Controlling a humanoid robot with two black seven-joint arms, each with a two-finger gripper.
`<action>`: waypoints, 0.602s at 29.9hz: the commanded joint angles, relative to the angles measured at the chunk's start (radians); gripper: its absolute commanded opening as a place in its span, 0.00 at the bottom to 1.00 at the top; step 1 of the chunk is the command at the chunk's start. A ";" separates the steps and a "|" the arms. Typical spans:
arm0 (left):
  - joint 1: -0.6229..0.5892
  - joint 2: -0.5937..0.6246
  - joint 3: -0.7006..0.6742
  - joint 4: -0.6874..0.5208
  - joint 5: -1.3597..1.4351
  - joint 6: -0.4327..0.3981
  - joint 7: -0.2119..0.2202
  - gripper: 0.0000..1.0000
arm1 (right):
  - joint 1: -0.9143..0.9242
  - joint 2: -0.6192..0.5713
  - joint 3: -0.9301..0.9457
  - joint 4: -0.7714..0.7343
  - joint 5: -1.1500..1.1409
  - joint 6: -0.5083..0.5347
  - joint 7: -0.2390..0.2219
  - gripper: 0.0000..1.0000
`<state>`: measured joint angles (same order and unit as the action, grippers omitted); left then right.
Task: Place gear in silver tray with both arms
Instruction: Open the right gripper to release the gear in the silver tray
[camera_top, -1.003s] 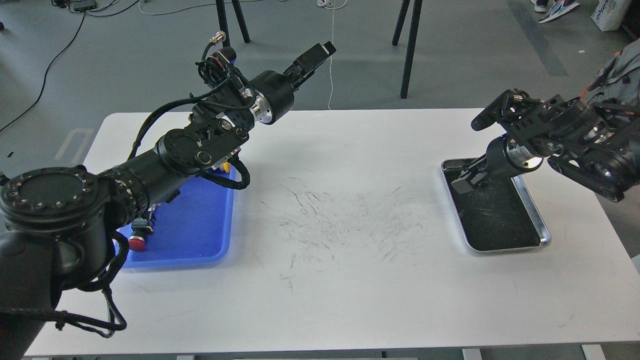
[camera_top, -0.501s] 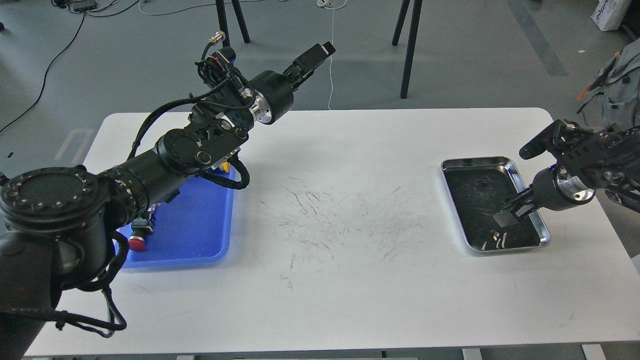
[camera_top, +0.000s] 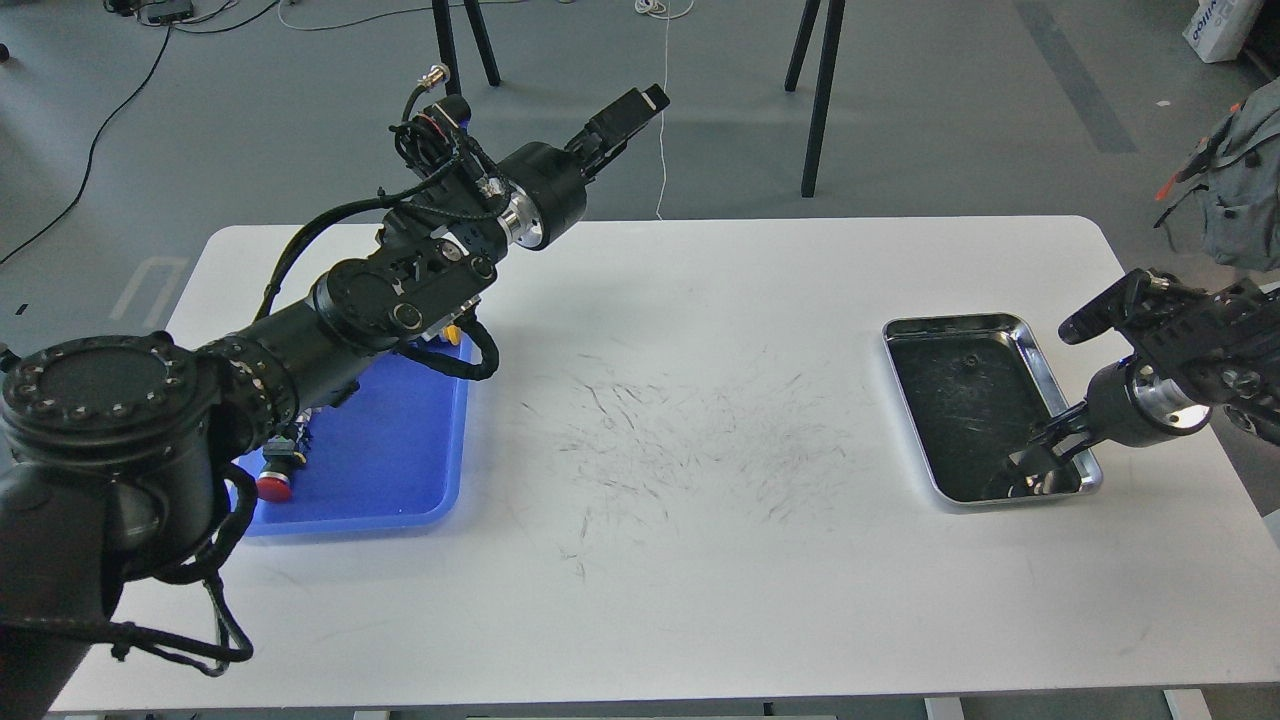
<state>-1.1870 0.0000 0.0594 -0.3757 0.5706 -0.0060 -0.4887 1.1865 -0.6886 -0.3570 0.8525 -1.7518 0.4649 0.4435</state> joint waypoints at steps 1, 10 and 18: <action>0.003 0.000 0.000 0.000 0.000 0.000 0.000 0.94 | -0.013 0.032 0.004 -0.030 0.003 -0.005 0.001 0.18; 0.009 0.000 -0.001 0.000 0.000 0.000 0.000 0.94 | -0.048 0.101 0.053 -0.090 0.008 -0.008 0.000 0.18; 0.012 0.000 -0.001 0.000 0.000 0.000 0.000 0.94 | -0.056 0.109 0.053 -0.096 0.008 -0.008 0.000 0.21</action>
<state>-1.1767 0.0000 0.0586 -0.3758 0.5707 -0.0060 -0.4887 1.1339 -0.5804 -0.3039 0.7568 -1.7440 0.4570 0.4440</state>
